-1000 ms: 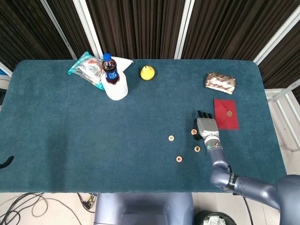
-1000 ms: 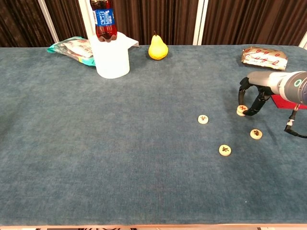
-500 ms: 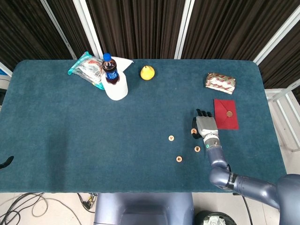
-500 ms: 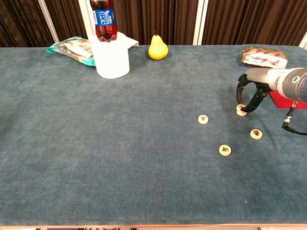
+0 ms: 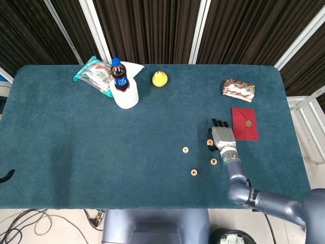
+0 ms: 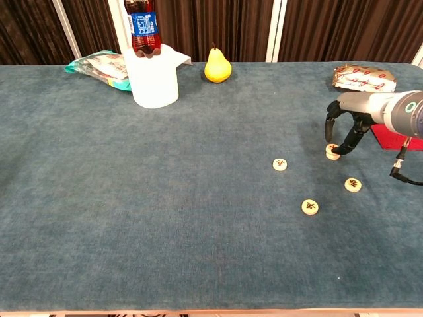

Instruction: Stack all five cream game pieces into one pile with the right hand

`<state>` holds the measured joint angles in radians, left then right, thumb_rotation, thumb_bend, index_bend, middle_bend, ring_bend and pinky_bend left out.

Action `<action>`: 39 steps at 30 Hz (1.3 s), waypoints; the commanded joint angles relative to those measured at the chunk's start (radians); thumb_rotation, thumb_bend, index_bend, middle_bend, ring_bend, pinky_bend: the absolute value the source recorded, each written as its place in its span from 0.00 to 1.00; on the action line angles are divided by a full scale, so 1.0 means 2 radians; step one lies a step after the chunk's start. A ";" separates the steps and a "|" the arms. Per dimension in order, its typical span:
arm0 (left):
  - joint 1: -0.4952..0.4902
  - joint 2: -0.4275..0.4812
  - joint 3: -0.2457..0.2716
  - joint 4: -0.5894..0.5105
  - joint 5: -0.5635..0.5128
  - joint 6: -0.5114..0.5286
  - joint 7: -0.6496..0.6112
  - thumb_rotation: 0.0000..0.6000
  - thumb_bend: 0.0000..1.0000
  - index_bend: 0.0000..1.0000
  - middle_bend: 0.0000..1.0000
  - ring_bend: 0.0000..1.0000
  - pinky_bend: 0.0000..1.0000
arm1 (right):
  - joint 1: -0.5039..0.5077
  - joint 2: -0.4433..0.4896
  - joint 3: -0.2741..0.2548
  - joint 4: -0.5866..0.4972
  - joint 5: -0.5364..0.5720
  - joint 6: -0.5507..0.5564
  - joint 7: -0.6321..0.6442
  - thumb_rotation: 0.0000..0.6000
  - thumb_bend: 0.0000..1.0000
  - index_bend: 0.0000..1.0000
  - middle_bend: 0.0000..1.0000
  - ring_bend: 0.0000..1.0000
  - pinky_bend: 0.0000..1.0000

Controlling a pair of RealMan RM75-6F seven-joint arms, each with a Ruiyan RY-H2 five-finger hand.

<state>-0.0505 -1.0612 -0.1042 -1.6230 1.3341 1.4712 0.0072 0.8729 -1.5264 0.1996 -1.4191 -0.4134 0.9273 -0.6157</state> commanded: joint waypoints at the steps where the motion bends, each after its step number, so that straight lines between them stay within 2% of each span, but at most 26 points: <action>1: 0.000 0.000 0.000 0.000 0.000 0.000 0.000 1.00 0.16 0.06 0.00 0.00 0.00 | 0.001 -0.002 0.000 0.004 0.000 -0.001 0.001 1.00 0.39 0.48 0.00 0.00 0.00; 14: 0.000 0.000 0.000 0.000 0.000 0.000 0.000 1.00 0.16 0.06 0.00 0.00 0.00 | 0.006 -0.012 -0.002 0.021 0.009 -0.008 -0.001 1.00 0.39 0.48 0.00 0.00 0.00; 39: 0.000 0.000 0.000 -0.001 -0.001 0.000 0.001 1.00 0.16 0.06 0.00 0.00 0.00 | 0.003 -0.008 -0.003 0.022 0.010 -0.011 0.006 1.00 0.39 0.48 0.00 0.00 0.00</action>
<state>-0.0501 -1.0611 -0.1050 -1.6255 1.3325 1.4721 0.0098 0.8793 -1.5423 0.1934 -1.3753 -0.3935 0.9060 -0.6048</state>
